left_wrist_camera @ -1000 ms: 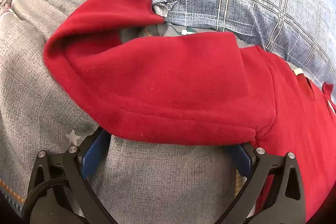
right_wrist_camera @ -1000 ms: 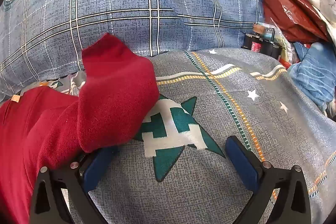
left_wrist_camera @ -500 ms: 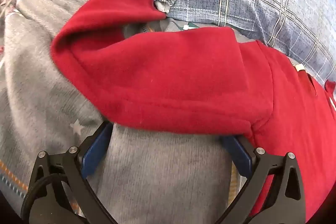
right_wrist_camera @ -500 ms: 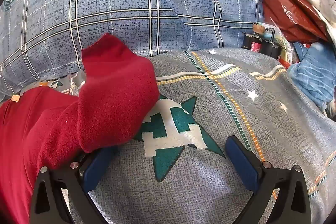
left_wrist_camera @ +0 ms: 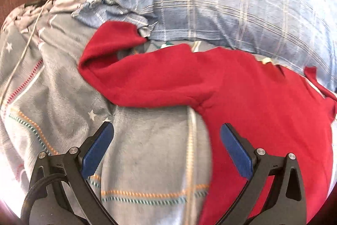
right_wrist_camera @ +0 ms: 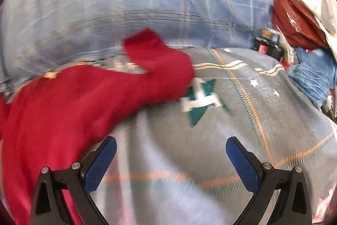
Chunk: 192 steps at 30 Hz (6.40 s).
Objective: Fold small clothes
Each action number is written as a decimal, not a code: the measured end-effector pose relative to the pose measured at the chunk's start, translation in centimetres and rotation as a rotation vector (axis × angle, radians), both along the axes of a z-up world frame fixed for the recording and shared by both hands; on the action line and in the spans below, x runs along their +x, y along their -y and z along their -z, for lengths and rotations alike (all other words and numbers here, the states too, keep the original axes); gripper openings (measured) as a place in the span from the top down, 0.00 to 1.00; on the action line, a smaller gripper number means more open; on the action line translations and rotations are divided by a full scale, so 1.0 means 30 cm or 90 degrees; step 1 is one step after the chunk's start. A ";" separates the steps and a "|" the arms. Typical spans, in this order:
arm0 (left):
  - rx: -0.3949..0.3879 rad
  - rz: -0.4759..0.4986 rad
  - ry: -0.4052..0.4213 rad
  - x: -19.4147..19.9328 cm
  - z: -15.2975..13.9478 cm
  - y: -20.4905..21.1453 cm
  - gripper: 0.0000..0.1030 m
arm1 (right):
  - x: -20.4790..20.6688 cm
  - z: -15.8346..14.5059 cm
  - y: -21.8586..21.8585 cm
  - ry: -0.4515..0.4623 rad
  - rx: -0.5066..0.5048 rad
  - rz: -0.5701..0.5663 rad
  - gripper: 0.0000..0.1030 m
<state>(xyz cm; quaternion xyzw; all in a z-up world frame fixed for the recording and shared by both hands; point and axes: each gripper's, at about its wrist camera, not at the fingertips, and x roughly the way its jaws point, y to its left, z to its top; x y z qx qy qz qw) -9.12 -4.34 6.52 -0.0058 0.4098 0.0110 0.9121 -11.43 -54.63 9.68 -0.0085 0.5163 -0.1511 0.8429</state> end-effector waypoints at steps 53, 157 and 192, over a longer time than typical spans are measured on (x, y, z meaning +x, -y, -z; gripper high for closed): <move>0.019 0.042 0.003 -0.006 -0.011 0.153 0.01 | 0.016 0.022 -0.728 0.002 0.061 -0.211 0.00; 0.004 -0.018 0.003 0.123 0.015 0.075 0.01 | 0.174 0.150 -0.873 -0.019 0.054 -0.244 0.00; 0.017 -0.134 0.045 0.127 0.062 -0.122 0.01 | 0.377 0.151 -1.063 -0.024 0.253 -0.354 0.29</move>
